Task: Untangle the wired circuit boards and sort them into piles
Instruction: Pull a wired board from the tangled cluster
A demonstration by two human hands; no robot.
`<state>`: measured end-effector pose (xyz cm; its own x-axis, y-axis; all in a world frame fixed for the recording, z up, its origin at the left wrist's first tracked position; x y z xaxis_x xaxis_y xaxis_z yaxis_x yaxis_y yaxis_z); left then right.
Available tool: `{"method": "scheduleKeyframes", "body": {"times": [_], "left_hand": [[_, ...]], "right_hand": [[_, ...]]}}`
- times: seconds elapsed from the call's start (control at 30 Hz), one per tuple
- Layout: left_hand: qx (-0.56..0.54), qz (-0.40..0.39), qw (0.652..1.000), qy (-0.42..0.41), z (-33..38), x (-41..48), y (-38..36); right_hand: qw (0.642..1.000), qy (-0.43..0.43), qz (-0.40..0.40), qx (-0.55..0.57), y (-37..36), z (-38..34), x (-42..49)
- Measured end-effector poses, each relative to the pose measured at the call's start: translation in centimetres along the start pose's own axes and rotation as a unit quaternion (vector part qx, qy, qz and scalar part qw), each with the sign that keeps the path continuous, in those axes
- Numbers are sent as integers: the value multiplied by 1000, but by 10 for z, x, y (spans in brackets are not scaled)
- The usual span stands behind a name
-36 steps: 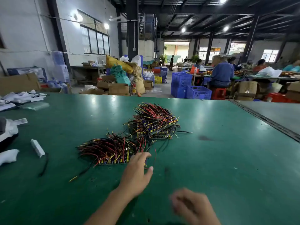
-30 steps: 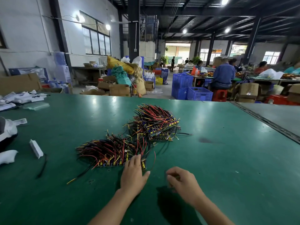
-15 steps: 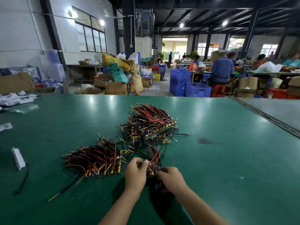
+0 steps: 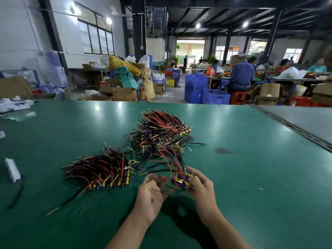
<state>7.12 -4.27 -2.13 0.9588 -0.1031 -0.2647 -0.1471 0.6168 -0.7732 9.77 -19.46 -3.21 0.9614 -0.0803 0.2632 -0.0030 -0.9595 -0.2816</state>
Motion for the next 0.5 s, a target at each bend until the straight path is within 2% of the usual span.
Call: {"method": "scheduleKeyframes", "body": {"times": [0.13, 0.23, 0.37, 0.43, 0.5], "left_hand": [[9, 24, 998, 54, -2, 4, 3], [134, -11, 989, 53, -9, 6, 2], [278, -54, 959, 22, -24, 6, 0], [304, -66, 951, 4, -23, 5, -4], [284, -53, 957, -13, -22, 8, -6]], "right_hand": [[999, 32, 4, 38, 10, -7, -2], [998, 33, -25, 47, 13, -8, -1], [995, 6, -74, 70, 12, -2, -2], [997, 17, -66, 23, 16, -2, -2], [996, 51, -31, -61, 25, -2, -1]]}}
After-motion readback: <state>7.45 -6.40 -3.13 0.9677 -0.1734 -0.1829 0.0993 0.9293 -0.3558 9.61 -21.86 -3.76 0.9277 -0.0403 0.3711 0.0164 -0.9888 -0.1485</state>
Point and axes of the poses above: each hand's wrist, its own x-axis towards the middle knuckle, its own y-axis out of the back of the hand, z = x × y, the point moved 2 cm from there along x, towards the middle knuckle, and after that the axes turned 10 degrees about y, right-handed, at the moved point
